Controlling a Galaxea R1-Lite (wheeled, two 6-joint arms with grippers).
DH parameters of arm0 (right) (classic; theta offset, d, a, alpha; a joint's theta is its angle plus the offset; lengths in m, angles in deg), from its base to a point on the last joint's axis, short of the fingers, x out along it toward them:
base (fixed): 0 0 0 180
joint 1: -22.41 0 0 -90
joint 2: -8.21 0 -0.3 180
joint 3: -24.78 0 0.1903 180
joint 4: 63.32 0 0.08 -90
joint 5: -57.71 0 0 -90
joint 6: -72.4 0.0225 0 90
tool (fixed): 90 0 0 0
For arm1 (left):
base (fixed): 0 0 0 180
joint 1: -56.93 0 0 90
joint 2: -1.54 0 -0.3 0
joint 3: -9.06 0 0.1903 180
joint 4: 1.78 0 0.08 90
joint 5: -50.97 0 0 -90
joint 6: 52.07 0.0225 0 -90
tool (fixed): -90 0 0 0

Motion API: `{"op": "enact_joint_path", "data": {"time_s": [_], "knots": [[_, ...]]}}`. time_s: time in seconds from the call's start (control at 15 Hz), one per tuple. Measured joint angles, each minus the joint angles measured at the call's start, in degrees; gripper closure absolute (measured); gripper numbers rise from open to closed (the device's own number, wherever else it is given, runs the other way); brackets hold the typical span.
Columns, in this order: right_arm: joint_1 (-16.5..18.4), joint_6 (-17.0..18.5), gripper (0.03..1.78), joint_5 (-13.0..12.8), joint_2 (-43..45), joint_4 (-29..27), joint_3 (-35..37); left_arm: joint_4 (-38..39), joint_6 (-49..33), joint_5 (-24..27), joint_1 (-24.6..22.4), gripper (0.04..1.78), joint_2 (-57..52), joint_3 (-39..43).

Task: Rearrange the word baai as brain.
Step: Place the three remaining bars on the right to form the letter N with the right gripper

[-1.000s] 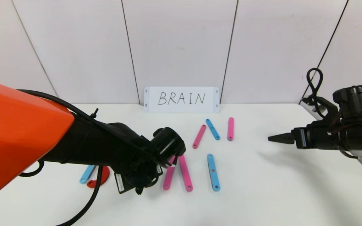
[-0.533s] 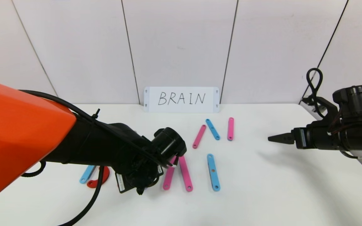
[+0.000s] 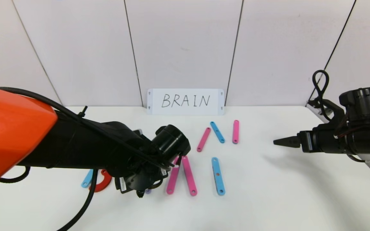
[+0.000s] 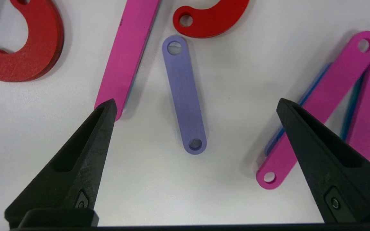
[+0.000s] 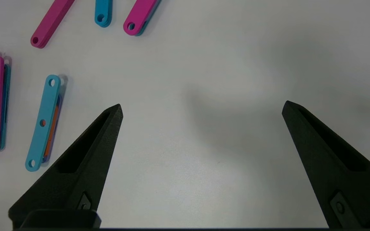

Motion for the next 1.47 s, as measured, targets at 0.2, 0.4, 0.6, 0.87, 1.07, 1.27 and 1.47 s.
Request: {"op": "enact_joint_path", "data": {"time_s": [0.2, 0.4, 0.6, 0.87, 1.07, 1.27, 1.47], "knots": [[0.0, -0.1, 0.07, 0.5, 0.2, 0.0, 0.1, 3.6, 9.4, 4.1, -1.1, 0.08, -4.1, 2.0], [-0.2, -0.1, 0.07, 0.6, 0.5, 0.0, 0.4, 9.2, 21.4, 12.8, -4.0, 0.08, -9.3, 5.2], [-0.8, -0.1, 0.07, 0.4, 0.7, 0.0, 0.5, 13.6, 32.8, 19.7, -7.6, 0.08, -13.5, 7.0], [-1.7, 0.2, 0.07, 0.4, 1.8, 0.0, 0.7, 17.7, 42.7, 30.6, -12.3, 0.08, -18.2, 7.0], [-3.7, 0.9, 0.07, 0.1, 3.0, -0.3, -0.1, 18.7, 48.6, 41.1, -20.5, 0.08, -19.8, 5.0], [-7.5, 2.3, 0.07, -5.0, 3.2, -0.8, -2.0, 19.0, 51.5, 51.7, -29.1, 0.08, -19.5, 1.5], [-14.4, 7.0, 0.07, -13.1, 1.9, -1.0, -5.8, 18.9, 58.2, 59.2, -35.8, 0.08, -19.3, 0.4]]}}
